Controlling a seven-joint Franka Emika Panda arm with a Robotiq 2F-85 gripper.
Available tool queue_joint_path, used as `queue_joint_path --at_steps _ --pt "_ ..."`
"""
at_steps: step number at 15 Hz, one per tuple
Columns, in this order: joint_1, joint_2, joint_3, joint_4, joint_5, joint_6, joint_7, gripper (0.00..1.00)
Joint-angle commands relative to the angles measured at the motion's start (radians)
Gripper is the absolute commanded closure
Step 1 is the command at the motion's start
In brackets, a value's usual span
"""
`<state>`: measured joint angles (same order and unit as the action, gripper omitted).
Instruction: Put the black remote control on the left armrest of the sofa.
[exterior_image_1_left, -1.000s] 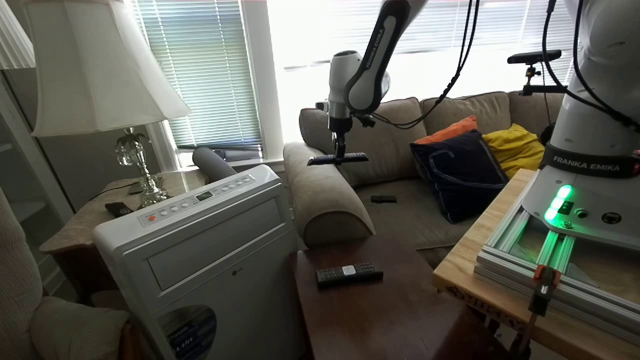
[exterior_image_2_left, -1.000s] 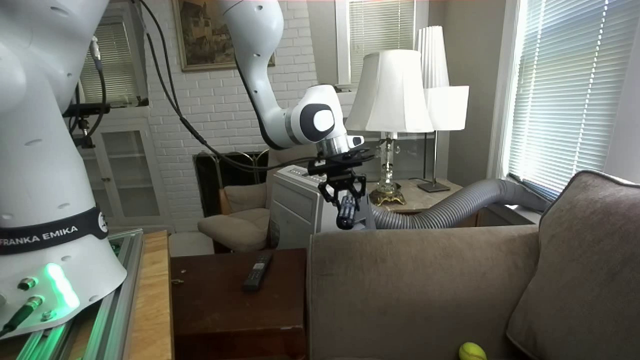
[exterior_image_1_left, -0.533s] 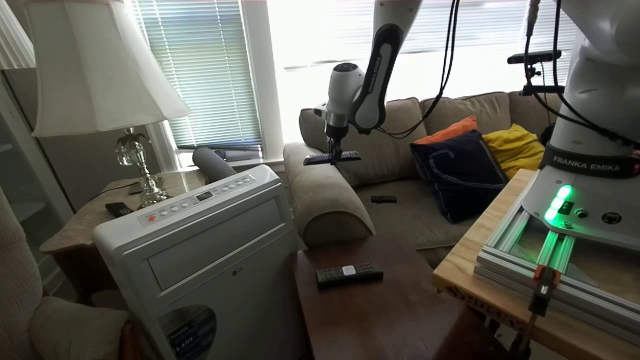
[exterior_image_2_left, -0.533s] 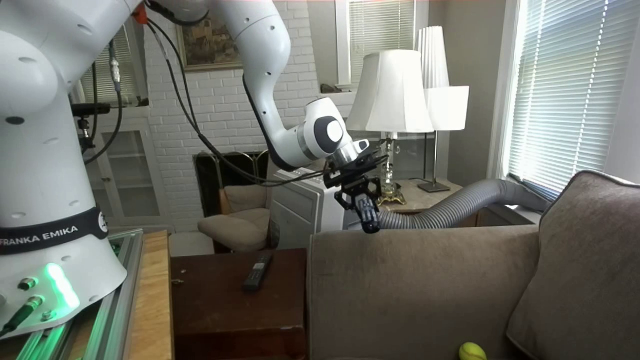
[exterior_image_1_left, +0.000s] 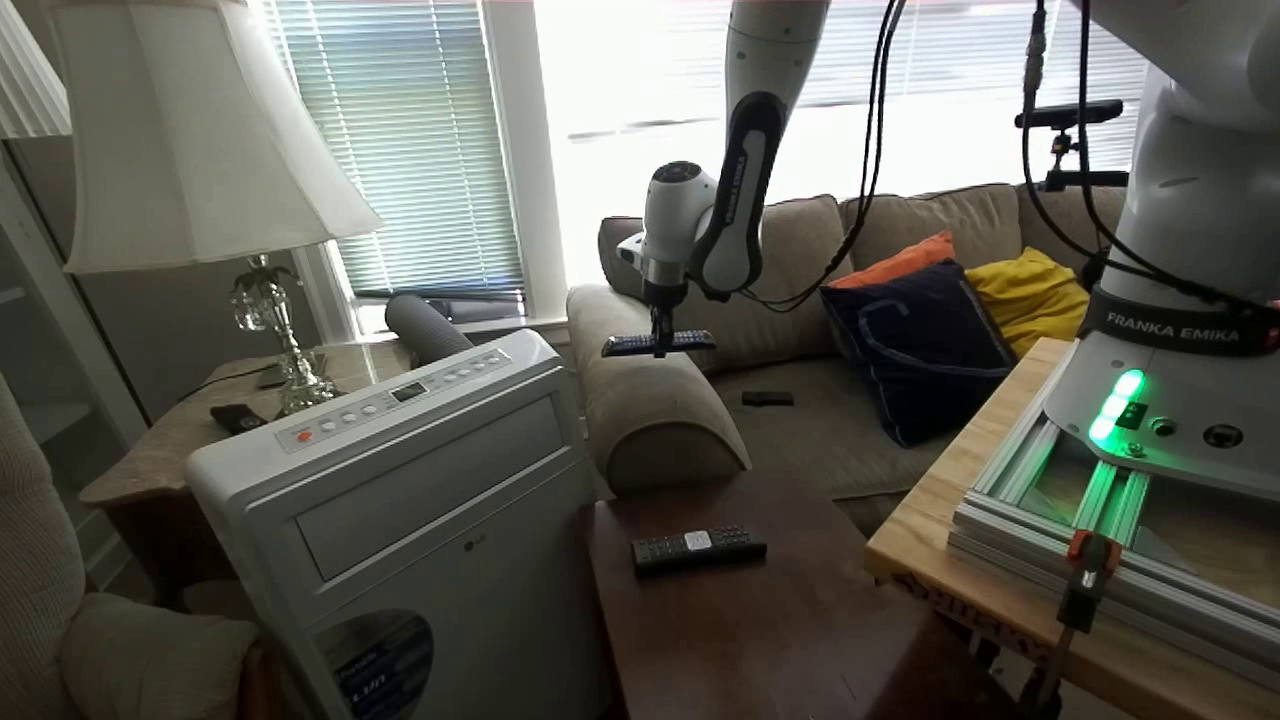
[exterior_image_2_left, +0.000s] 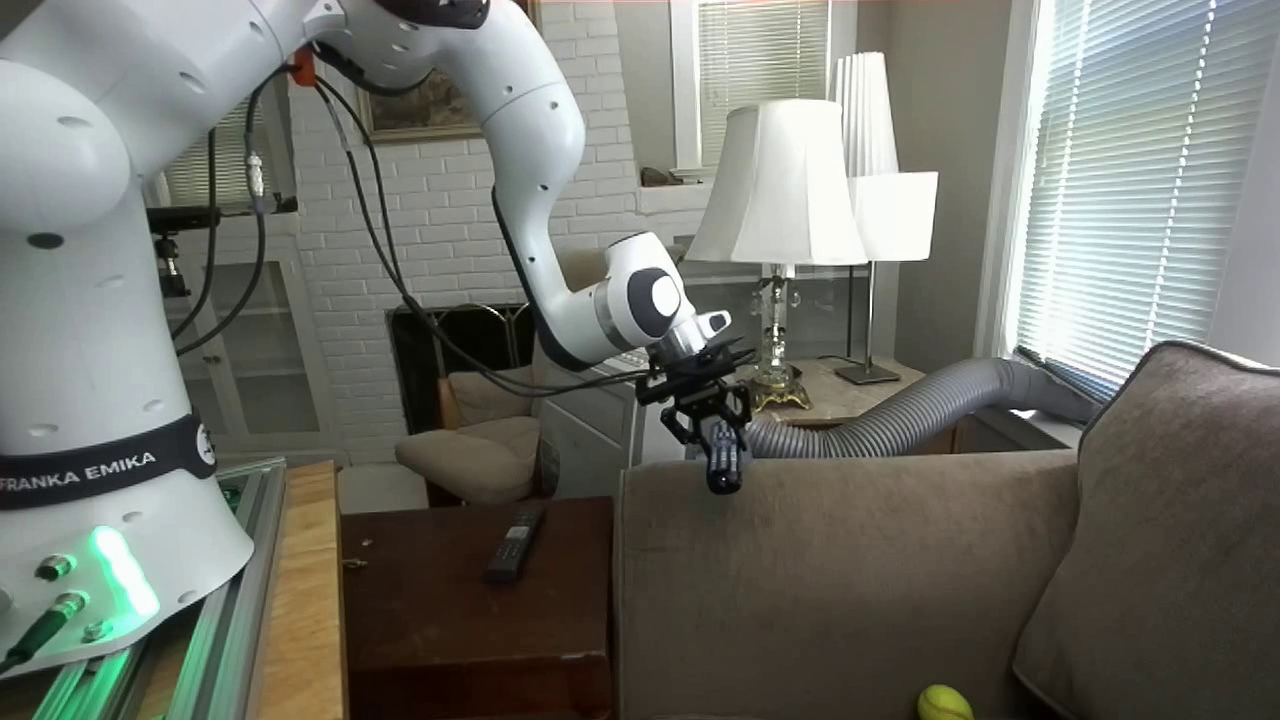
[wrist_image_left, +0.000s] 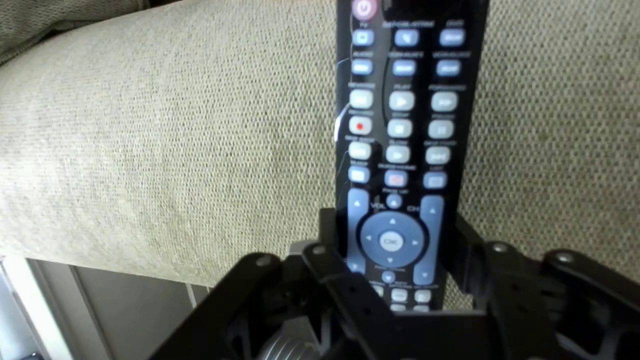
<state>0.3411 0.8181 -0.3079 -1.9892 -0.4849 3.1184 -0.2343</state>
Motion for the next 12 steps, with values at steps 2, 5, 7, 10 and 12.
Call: queue_joint_path --at_steps 2,5,7,10,12 --pt "-0.061 0.029 0.089 0.055 0.03 -0.059 -0.008 0.73" --pt "-0.09 0.041 0.129 0.074 0.03 -0.078 -0.011 0.73" --pt "-0.11 0.046 0.151 0.083 0.03 -0.093 -0.015 0.73" --pt "-0.134 0.058 0.176 0.099 0.032 -0.106 -0.018 0.73" --pt "-0.147 0.067 0.189 0.106 0.032 -0.112 -0.019 0.73"
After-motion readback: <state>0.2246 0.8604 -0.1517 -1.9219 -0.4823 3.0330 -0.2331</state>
